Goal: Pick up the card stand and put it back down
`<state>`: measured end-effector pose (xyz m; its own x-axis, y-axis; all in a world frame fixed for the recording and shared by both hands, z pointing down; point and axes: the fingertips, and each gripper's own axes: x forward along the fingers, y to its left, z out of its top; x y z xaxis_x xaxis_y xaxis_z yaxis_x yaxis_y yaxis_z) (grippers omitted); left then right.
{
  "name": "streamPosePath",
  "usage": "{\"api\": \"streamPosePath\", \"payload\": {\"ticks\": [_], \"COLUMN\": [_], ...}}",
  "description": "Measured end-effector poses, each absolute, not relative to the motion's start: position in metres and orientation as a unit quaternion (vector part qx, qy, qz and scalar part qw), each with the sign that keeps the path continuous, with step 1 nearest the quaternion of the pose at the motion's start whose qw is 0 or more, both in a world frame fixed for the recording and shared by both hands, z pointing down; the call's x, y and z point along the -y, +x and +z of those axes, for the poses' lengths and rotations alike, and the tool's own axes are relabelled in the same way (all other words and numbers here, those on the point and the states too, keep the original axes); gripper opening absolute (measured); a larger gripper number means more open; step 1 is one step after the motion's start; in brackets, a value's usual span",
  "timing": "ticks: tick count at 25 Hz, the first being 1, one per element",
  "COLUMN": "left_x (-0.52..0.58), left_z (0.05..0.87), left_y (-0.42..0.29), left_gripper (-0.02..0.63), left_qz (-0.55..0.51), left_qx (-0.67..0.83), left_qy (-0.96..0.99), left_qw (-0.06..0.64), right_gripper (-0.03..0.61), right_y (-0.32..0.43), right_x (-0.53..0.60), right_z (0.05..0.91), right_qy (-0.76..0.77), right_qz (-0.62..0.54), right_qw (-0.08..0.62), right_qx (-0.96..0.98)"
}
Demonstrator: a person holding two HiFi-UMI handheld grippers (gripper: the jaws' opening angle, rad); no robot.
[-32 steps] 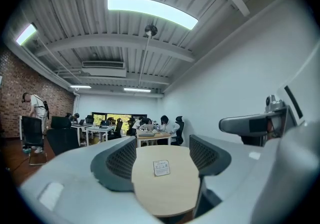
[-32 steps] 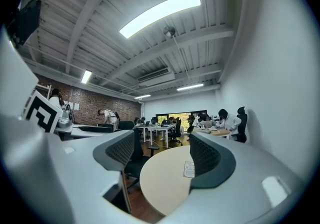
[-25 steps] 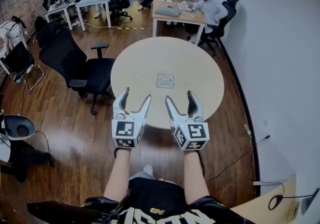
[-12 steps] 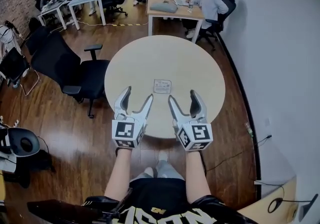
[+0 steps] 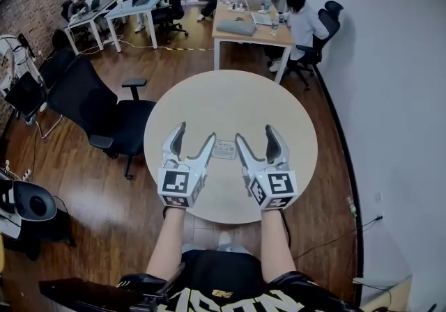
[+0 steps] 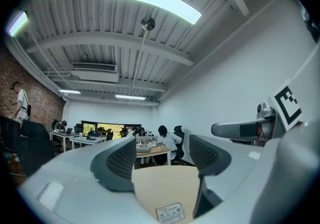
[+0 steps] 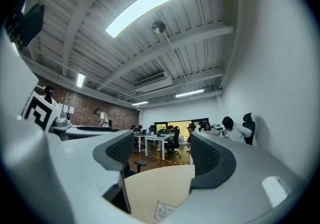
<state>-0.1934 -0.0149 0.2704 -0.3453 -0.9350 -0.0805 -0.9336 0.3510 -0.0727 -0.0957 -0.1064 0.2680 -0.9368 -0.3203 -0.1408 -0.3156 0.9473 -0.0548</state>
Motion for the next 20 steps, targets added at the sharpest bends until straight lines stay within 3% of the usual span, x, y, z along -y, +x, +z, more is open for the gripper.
{"api": "streamPosePath", "payload": {"ticks": [10, 20], "left_x": [0.035, 0.039], "left_z": [0.301, 0.379], "left_y": [-0.225, -0.245], "left_gripper": [0.334, 0.334], "left_qz": [-0.029, -0.042], "left_qx": [-0.815, -0.789], "left_qy": [-0.578, -0.611], "left_qw": [0.029, -0.037], "right_gripper": [0.348, 0.348], "right_y": [-0.129, -0.138], "right_x": [0.126, 0.127], "right_z": [0.306, 0.378], "right_qy": [-0.171, -0.208], "right_qz": [-0.040, -0.072], "right_qw": [0.049, -0.018], "right_qx": [-0.983, -0.975]}}
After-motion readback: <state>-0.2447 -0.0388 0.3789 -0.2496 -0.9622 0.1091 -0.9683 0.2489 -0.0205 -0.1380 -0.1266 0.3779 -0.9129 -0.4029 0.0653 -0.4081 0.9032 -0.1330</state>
